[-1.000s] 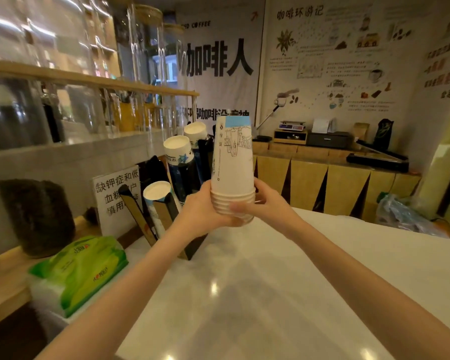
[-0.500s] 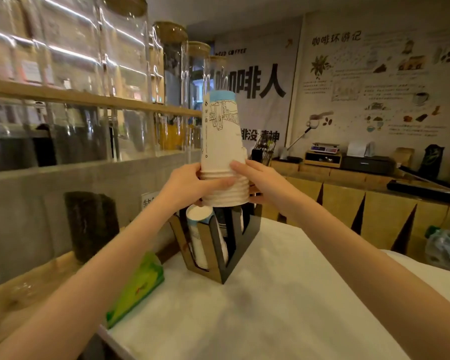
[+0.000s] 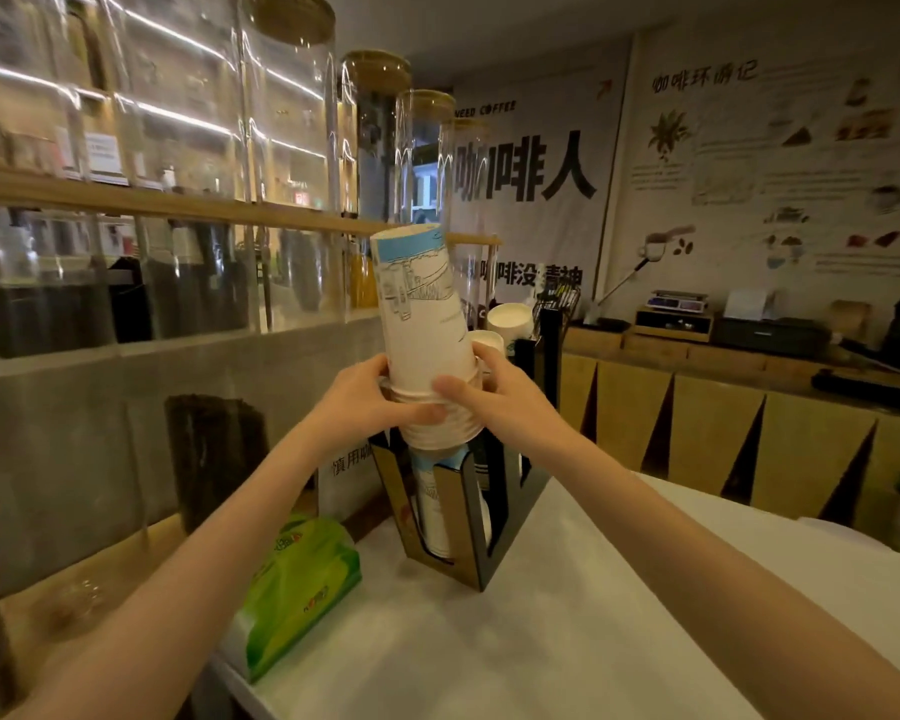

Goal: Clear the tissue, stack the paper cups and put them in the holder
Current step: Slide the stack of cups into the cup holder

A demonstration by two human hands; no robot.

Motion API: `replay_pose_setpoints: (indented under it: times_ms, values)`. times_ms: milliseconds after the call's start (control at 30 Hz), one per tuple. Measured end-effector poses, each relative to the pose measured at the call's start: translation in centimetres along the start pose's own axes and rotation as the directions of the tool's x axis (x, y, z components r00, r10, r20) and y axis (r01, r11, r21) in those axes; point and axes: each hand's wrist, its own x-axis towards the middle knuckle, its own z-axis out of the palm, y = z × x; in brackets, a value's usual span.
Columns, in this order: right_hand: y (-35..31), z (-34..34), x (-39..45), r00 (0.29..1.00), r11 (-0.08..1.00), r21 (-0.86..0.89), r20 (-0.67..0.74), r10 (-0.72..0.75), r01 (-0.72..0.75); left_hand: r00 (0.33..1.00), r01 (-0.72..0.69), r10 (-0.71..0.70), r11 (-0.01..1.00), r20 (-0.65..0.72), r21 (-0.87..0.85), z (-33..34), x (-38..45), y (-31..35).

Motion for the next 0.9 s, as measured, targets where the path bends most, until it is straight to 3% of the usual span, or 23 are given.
replay_pose_setpoints:
  times_ms: [400, 600, 800, 900]
  values:
    - [2.7, 1.8, -1.2, 0.997, 0.996, -0.048, 0.003, 0.081, -0.081, 0.999, 0.012, -0.017, 0.996, 0.049, 0.093, 1.3, -0.6, -2.6]
    - [3.5, 2.2, -1.2, 0.977, 0.972, 0.119, -0.045, 0.210, -0.204, 0.999, 0.029, -0.032, 0.995, 0.029, 0.096, 1.8, -1.5, -2.9]
    - [5.0, 2.9, -0.9, 0.897, 0.873, 0.248, -0.033, 0.441, -0.420, 0.998, 0.023, -0.022, 1.000, -0.062, 0.012, 2.0, -2.6, -2.9]
    - [5.8, 3.1, -1.1, 0.837, 0.786, 0.341, 0.002, 0.548, -0.516, 0.997, 0.003, 0.002, 0.998, -0.073, 0.070, 2.6, -3.0, -2.5]
